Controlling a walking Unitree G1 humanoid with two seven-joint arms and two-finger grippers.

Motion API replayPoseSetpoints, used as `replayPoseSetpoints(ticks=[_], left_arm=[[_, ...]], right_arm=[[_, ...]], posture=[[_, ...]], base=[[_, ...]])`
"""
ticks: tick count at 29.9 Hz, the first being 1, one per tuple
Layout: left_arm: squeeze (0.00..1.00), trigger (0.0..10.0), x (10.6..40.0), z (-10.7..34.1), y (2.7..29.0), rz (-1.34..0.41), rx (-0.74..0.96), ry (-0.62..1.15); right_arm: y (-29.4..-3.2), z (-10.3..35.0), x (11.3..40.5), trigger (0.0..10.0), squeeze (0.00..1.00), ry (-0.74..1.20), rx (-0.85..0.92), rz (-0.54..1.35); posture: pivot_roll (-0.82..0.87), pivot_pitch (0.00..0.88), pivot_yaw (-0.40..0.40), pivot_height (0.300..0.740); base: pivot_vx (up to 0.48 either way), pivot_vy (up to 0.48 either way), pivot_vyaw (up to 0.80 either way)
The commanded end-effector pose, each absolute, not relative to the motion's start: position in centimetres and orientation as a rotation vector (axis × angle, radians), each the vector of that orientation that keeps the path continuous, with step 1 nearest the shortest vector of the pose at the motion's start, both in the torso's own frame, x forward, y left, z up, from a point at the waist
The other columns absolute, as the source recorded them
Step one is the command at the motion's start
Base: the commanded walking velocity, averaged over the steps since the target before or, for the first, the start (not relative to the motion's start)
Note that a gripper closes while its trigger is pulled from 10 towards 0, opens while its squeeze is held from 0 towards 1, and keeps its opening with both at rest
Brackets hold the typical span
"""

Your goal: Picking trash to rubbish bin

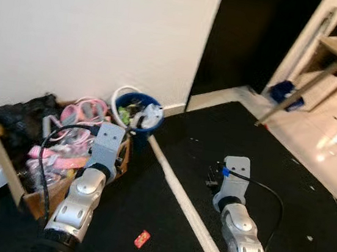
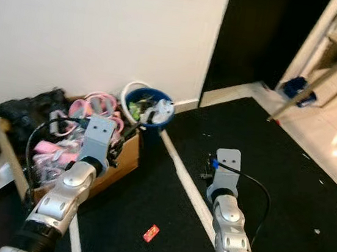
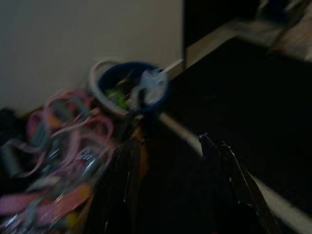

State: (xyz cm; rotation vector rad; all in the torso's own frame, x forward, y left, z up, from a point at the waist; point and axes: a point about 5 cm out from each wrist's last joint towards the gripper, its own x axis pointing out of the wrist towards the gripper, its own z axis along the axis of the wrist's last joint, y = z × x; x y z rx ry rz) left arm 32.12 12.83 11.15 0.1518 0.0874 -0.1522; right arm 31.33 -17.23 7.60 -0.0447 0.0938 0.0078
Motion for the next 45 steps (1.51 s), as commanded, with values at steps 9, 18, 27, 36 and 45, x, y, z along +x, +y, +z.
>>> replayPoseSetpoints(ticks=[9, 18, 27, 36, 45], left_arm=[[0.00, 10.0, 31.8, 10.1, 13.1, -0.142, 0.160, 0.134], [0.00, 10.0, 31.9, 10.2, 12.9, -0.135, 0.147, 0.142], [0.00, 10.0, 32.0, 10.3, 13.0, -0.124, 0.148, 0.136], [0.00, 10.0, 32.0, 10.7, 12.8, -0.147, 0.129, 0.112], [0.00, 10.0, 32.2, 11.2, 12.0, -0.193, 0.083, 0.093]], right_arm=[[-17.2, 6.9, 30.7, 10.0, 0.00, 0.123, -0.031, 0.003], [-17.2, 7.0, 30.7, 10.0, 0.00, 0.124, -0.034, 0.003], [-17.3, 7.0, 30.7, 10.0, 0.00, 0.125, -0.034, -0.001], [-17.1, 7.0, 30.8, 10.0, 0.00, 0.125, -0.032, 0.009], [-16.9, 7.0, 30.9, 10.0, 0.00, 0.139, -0.026, 0.012]], posture=[[-0.02, 0.125, -0.011, 0.740], [-0.02, 0.130, -0.015, 0.740], [-0.01, 0.135, -0.010, 0.740], [-0.02, 0.133, -0.007, 0.740], [-0.02, 0.132, -0.011, 0.740]], base=[[0.000, 0.000, -0.80], [0.000, 0.000, -0.80], [0.000, 0.000, -0.80], [0.000, 0.000, -0.76], [0.089, 0.000, 0.00]])
